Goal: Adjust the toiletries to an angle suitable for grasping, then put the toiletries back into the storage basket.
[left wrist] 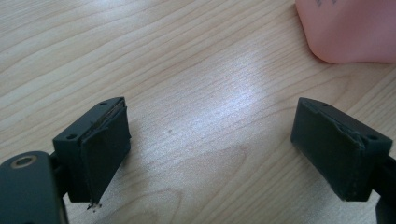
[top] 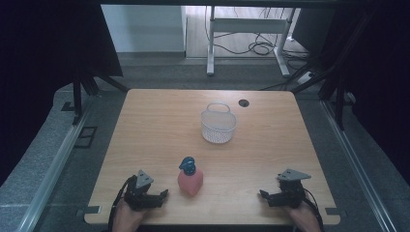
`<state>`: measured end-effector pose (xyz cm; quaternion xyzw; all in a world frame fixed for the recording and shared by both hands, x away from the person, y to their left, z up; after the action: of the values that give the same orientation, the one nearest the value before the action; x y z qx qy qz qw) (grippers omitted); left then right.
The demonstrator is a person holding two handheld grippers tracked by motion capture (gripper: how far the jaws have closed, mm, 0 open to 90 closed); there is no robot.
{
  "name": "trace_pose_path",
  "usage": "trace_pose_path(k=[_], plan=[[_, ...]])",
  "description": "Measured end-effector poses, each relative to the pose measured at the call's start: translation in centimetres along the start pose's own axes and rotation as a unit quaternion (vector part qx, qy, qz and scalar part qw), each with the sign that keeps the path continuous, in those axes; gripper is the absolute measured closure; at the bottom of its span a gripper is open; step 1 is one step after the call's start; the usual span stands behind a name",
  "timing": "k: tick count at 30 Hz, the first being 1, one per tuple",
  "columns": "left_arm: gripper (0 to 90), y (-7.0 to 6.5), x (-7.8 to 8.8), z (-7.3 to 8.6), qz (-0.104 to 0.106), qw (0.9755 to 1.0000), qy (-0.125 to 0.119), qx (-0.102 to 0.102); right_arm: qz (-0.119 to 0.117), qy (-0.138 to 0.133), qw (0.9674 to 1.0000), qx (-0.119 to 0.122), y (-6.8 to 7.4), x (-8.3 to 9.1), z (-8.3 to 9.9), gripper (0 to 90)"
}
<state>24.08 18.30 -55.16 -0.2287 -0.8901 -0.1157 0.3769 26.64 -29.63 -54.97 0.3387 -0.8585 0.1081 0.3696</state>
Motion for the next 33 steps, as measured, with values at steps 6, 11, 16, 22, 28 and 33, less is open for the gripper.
trace_pose_path(k=[6,11,16,22,28,33], plan=[[11.4,0.0,-0.02,-0.01,0.0,1.0,0.0,0.0,-0.002,0.002,1.0,0.003,-0.03,-0.04,-0.02,0.0],[11.2,-0.02,-0.07,-0.07,-0.001,1.0,0.0,0.001,-0.003,0.002,1.0,0.003,-0.06,-0.05,-0.04,0.0],[11.2,-0.04,-0.1,-0.11,-0.002,1.0,0.0,0.003,-0.002,0.002,1.0,0.003,-0.05,-0.07,-0.05,0.0],[11.3,-0.11,-0.14,-0.15,-0.006,1.0,0.0,0.007,-0.002,0.002,1.0,0.002,-0.03,-0.07,-0.05,0.0],[11.3,-0.18,-0.15,-0.29,-0.008,0.9999,0.005,0.009,-0.001,0.003,1.0,0.003,-0.03,-0.07,-0.05,0.0],[11.8,-0.22,-0.12,-0.4,-0.008,0.9999,0.009,0.009,-0.002,0.002,1.0,0.002,-0.03,-0.08,-0.05,0.0]])
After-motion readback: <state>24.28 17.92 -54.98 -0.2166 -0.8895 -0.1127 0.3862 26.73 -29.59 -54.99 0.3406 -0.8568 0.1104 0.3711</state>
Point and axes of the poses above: each handheld gripper's, and its own axes: x roughly backward along the jaws, z roughly out of its underside, y roughly to its left, the point moved 1 cm from there along -x, roughly forward along the jaws, and after that the axes turned 5 degrees about -z, right-handed, at the moved point
